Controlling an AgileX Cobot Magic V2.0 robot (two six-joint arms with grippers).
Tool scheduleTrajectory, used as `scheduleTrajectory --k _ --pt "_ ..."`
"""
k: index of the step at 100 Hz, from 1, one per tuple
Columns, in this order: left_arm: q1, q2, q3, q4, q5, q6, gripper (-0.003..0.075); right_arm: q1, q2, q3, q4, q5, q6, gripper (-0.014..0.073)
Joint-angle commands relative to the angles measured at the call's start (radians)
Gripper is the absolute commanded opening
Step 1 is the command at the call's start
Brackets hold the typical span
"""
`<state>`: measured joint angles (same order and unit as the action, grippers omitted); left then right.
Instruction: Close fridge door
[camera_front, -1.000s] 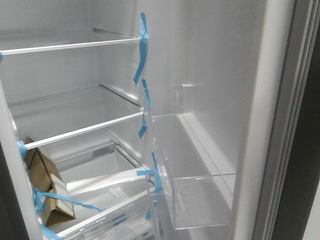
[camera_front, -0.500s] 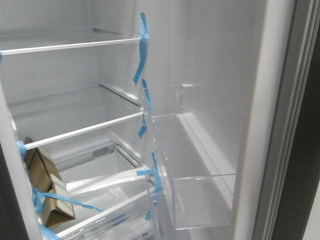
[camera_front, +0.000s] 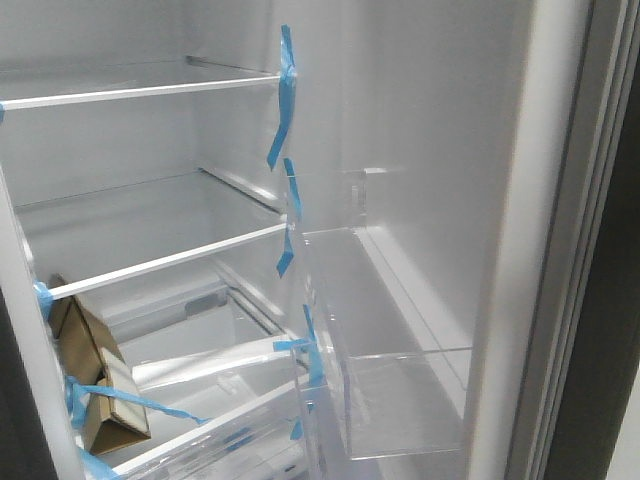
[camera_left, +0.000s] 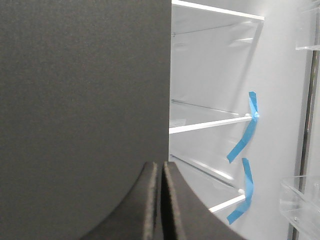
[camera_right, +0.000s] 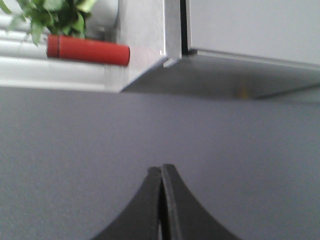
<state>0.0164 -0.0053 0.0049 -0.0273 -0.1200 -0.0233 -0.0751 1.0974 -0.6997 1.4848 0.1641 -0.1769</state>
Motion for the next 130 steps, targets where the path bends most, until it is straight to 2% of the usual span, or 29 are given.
scheduleTrajectory --k 1,67,130 --pt "0.002 -0.022 0.035 -0.003 -0.073 -0.002 -0.002 -0.011 -0.008 -0.045 -0.006 0.056 -0.005 -0.0073" --pt "0.002 -0.022 0.035 -0.003 -0.073 -0.002 -0.002 -0.011 -0.001 -0.051 0.033 0.235 -0.005 -0.0073" --pt "0.002 -0.022 0.035 -0.003 -0.073 -0.002 -0.002 -0.011 0.062 -0.131 0.067 0.475 -0.005 -0.0073"
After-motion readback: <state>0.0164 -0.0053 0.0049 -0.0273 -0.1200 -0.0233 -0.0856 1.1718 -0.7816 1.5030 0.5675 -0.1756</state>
